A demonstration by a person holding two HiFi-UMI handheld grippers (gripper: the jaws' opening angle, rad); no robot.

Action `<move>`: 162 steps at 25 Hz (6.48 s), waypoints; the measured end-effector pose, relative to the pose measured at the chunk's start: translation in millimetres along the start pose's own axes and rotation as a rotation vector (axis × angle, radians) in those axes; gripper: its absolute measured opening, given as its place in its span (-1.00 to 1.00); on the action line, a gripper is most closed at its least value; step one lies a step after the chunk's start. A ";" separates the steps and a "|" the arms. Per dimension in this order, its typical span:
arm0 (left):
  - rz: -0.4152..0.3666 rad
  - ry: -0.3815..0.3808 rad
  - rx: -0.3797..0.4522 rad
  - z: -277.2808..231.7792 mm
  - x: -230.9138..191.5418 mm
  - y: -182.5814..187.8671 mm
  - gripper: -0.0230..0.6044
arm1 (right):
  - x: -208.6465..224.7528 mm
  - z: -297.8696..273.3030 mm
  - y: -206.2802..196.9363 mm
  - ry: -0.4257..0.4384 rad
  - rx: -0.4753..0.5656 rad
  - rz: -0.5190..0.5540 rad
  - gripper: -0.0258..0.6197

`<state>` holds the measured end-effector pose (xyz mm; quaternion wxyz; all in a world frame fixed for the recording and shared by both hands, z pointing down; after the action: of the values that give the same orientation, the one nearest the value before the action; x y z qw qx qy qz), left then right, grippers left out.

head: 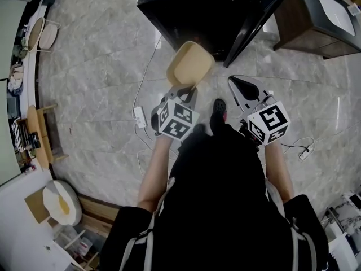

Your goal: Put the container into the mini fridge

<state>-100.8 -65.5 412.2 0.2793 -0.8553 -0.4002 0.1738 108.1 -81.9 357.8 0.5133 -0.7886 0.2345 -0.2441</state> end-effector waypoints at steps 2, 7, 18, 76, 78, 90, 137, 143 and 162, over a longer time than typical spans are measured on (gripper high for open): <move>0.008 0.012 -0.015 -12.1 -6.0 3.9 -0.80 | 11.2 -8.2 0.2 0.016 -0.004 0.011 -0.86; 0.019 0.031 -0.035 -40.3 -18.3 10.2 -0.80 | 29.0 -26.4 -8.1 0.048 -0.017 0.039 -0.86; -0.063 0.042 -0.102 -85.9 -57.9 12.2 -0.80 | 45.9 -87.9 -50.5 0.019 -0.042 0.046 -0.86; -0.454 0.275 -0.344 -337.3 -267.6 53.3 -0.80 | 125.8 -222.7 -91.5 -0.221 -0.176 -0.019 -0.86; -0.455 0.287 -0.340 -336.0 -266.6 53.8 -0.75 | 126.5 -220.2 -90.6 -0.225 -0.172 -0.027 -0.86; -0.465 0.334 -0.307 -318.3 -262.7 63.4 -0.34 | 124.8 -216.6 -82.3 -0.215 -0.164 -0.006 -0.86; -0.124 0.291 0.372 75.1 -9.0 -7.7 -0.82 | -38.4 -42.7 14.2 -0.095 0.080 0.187 -0.86; -0.099 0.175 0.563 142.3 35.7 -50.5 -0.82 | -89.4 26.0 33.7 -0.136 0.135 0.219 -0.86; 0.084 0.023 0.724 192.9 109.7 -111.3 -0.82 | -159.4 168.9 -41.4 -0.129 0.133 0.035 -0.86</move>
<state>-198.8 143.8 321.6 0.5611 -0.7188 -0.2739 0.3059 95.9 149.5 313.2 0.5827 -0.7627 0.1982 -0.1988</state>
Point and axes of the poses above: the fingertips, and each gripper's own axes: z backward along the fingers, x to its right, y out of its top, the point moved 10 cm from there along z, backward along the fingers, and after that the axes turned 9 degrees about -y, right-handed, at the moved point
